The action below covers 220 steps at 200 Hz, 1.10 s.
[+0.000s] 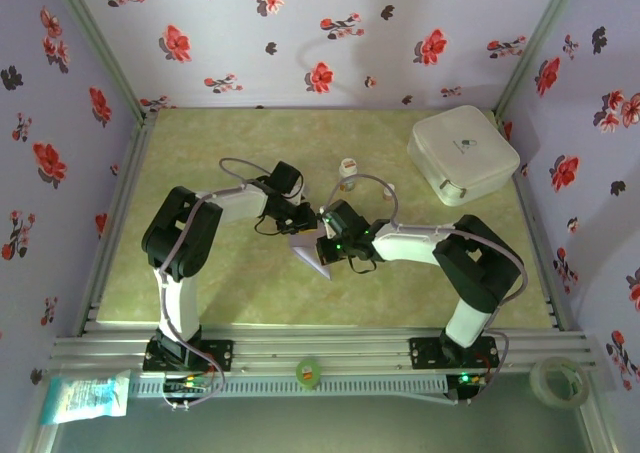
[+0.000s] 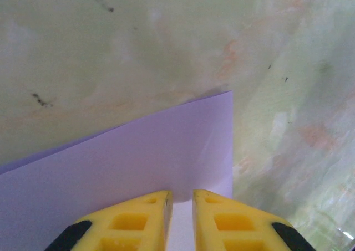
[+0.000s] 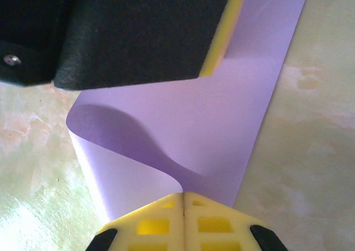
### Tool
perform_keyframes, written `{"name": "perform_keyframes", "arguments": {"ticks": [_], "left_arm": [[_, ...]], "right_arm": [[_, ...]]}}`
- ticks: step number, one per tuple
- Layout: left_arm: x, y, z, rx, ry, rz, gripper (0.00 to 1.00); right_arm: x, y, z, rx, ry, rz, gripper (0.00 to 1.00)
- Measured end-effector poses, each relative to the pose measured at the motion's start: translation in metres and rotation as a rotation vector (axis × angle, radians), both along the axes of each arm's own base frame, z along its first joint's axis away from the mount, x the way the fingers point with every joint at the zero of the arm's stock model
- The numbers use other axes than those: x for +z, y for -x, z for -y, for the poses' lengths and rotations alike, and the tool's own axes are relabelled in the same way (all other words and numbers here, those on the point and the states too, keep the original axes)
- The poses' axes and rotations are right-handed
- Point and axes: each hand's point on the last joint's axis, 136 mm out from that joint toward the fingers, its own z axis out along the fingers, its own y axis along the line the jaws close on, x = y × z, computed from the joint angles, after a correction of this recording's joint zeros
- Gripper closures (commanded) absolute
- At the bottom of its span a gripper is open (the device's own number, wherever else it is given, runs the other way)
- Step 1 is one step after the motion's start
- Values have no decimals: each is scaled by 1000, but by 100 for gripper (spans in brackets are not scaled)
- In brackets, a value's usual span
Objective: Fold a paper plane with a square sheet of paper (pick it up from the middle)
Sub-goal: Third fold the triangle at the center of the table.
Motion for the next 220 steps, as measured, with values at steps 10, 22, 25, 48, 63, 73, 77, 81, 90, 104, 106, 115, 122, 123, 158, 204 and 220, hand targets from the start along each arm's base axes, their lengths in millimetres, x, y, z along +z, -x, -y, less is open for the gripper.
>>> {"name": "perform_keyframes", "arguments": {"ticks": [10,22,25,48,63,73,77,81,90,104,106,115,122,123,158,204,220], "left_arm": [[0,0,0,0,0,0,81],[0,0,0,0,0,0,81],[0,0,0,0,0,0,81],[0,0,0,0,0,1,81],[0,0,0,0,0,1,81],[0,0,0,0,0,1,81],[0,0,0,0,0,1,81],[0,0,0,0,1,1,81],[0,0,0,0,0,1,82],[0,0,0,0,0,1,81],[0,0,0,0,0,1,81],[0,0,0,0,1,2,81],[0,0,0,1,2,2,82],[0,0,0,2,2,2,82],[0,-1,0,15,4,-6,81],[0,-1,0,17,4,-7,82],[-1,-1,0,18,6,-6,82]], "right_arm": [[0,0,0,-1,2,2,100],[0,-1,1,0,3,4,100],[0,-1,1,0,4,5,100],[0,-1,1,1,5,6,100],[0,-1,1,1,4,6,100],[0,-1,1,1,5,6,100],[0,-1,1,1,5,6,100],[0,-1,1,1,4,6,100],[0,-1,1,1,5,5,100],[-2,-1,1,1,7,4,100],[-2,-1,1,1,8,3,100],[-3,-1,2,1,10,1,100],[-3,-1,2,1,11,0,100],[-3,-1,2,1,11,0,100],[-3,-1,1,1,7,4,100],[-4,-3,-1,3,0,7,100],[-7,-2,-1,3,7,1,100]]}}
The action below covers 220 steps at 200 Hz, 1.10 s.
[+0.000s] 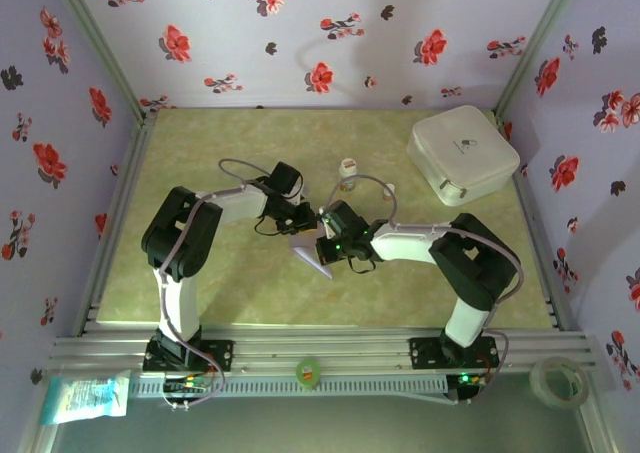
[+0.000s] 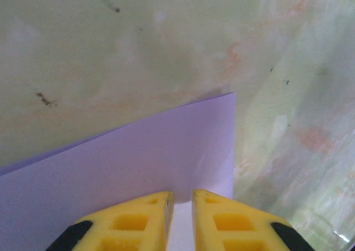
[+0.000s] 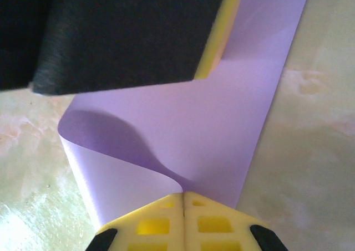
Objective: Fold a paper plane with a square sheet of paper (pick it up from the middle)
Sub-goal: Third fold the triangle at the center of the table.
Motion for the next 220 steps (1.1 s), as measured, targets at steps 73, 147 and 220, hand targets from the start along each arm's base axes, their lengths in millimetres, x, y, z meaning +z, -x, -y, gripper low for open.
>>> {"name": "perform_keyframes", "arguments": {"ticks": [73,147,220], "left_arm": [[1,0,0,2,6,7,81],[0,0,0,2,6,8,82],[0,0,0,2,7,9,82]], "right_arm": [[0,1,3,-4,14,-2,100],[6,0,3,0,7,12,100],[-3,0,5,-5,29,4,100]]}}
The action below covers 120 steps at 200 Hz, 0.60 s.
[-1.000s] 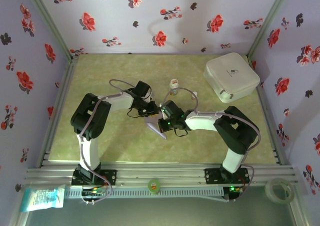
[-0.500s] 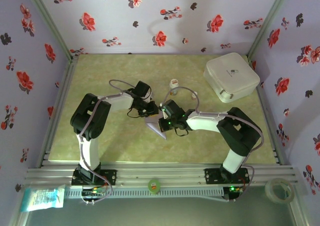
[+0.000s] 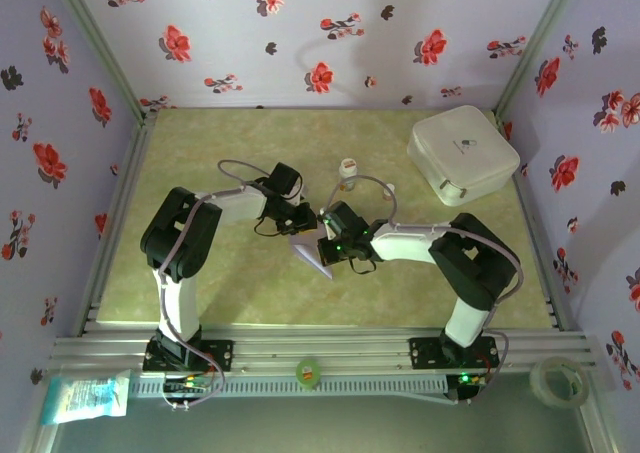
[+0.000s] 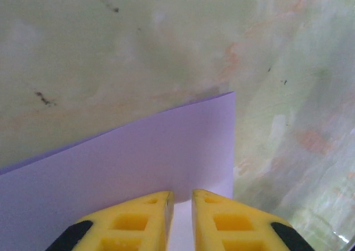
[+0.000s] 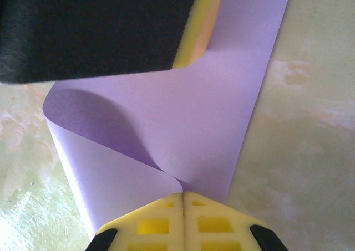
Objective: Fold a paper plane with a square sheet of paper (pick it up from the middle)
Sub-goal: Third fold the triangle at the center of the table.
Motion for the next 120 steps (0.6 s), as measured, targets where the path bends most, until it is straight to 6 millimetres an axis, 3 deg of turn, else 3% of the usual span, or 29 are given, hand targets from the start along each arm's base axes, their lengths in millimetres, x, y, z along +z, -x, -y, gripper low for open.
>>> {"name": "perform_keyframes", "arguments": {"ticks": [58,79,120], "left_arm": [[0,0,0,0,6,4,81],[3,-1,1,-2,10,9,76],[20,-16,1,21,17,51,70]], "right_arm": [[0,0,0,0,0,1,100],[0,0,0,0,0,0,100],[0,-2,-2,-9,-19,11,100]]}}
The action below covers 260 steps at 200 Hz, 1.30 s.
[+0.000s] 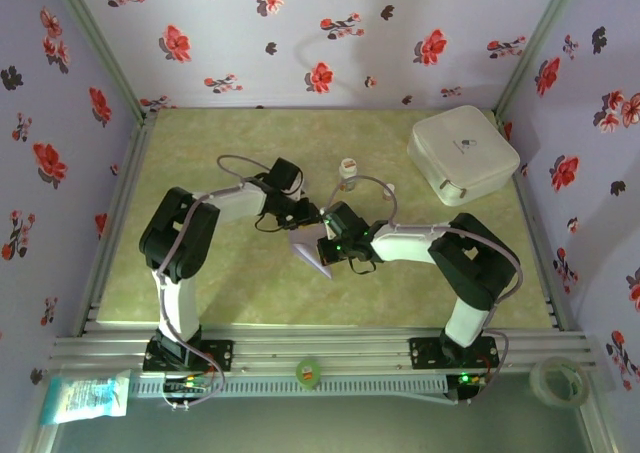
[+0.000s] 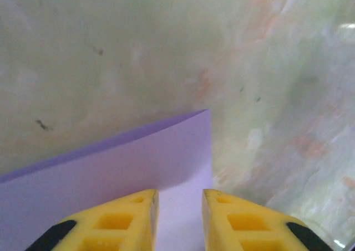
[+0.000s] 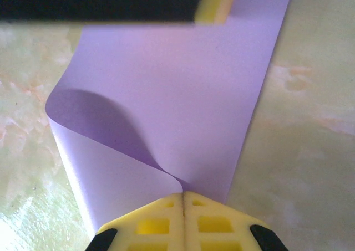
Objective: Fold a paper plane with a square sheet of paper (pick it up from the middle)
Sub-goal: Third fold the triangle at the center of the table.
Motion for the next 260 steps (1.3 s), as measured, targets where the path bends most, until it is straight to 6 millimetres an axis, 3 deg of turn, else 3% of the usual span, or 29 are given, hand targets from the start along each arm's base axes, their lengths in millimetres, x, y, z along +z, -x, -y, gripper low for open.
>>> {"name": "perform_keyframes", "arguments": {"ticks": [25,49,64,84,123,138,205,260], "left_arm": [[31,-8,-8,67,56,66,71],[57,0,-20,131,111,112,83],[63,10,-28,163,137,123,90],[57,27,-37,212,174,109,100],[26,57,-40,296,249,30,100],[23,64,-36,312,285,19,100],[23,71,-8,325,389,0,100],[13,76,-13,348,331,-12,100]], "right_arm": [[1,-1,-1,-11,-13,2,100],[0,-2,-1,-28,-20,-6,100],[0,-3,-3,-41,-31,-9,100],[0,-5,-5,-53,-41,-10,100],[0,-6,-6,-68,-48,-14,100],[0,-7,-6,-72,-50,-13,100],[0,-8,-7,-75,-51,-11,100],[1,-11,-7,-81,-43,-5,100]]}}
